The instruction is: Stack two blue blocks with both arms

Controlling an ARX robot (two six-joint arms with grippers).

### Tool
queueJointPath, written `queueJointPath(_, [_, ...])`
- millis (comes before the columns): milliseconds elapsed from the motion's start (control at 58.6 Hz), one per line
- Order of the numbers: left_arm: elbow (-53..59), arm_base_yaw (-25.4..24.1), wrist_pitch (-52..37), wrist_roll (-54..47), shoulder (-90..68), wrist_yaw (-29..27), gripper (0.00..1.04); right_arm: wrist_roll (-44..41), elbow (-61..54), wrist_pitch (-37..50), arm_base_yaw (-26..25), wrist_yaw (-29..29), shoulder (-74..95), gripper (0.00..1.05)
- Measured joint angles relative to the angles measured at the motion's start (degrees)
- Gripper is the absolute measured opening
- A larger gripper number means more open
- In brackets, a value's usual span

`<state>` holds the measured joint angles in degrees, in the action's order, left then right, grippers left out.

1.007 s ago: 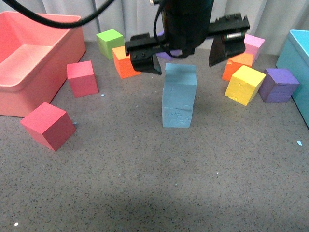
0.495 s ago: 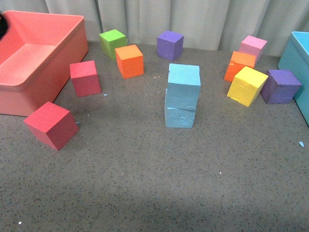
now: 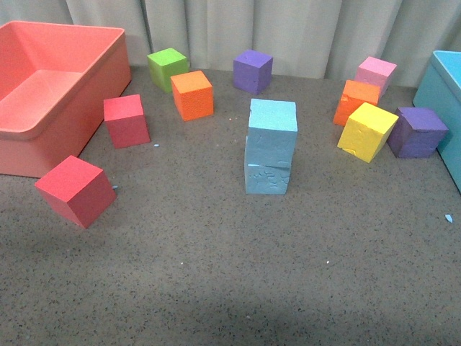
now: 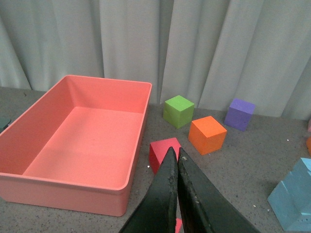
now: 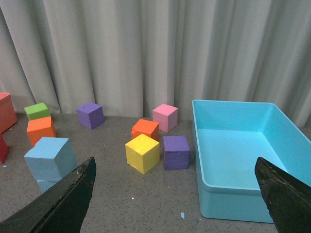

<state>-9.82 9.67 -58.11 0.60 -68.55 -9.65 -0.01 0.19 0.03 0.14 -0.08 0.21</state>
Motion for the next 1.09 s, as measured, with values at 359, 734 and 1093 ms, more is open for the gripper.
queueJointPath(359, [7.7, -7.0, 10.2, -0.2, 17.6, 8.3, 0.04, 0.0, 0.0, 0.0, 0.0, 0.0, 0.0, 0.95])
queueJointPath(734, [8.7, -9.5, 23.8, -0.2, 33.6, 9.5, 0.04, 0.0, 0.0, 0.0, 0.0, 0.0, 0.0, 0.95])
queueJointPath(1093, [8.7, -9.5, 34.9, -0.2, 45.4, 9.5, 0.04, 0.0, 0.0, 0.0, 0.0, 0.0, 0.0, 0.95])
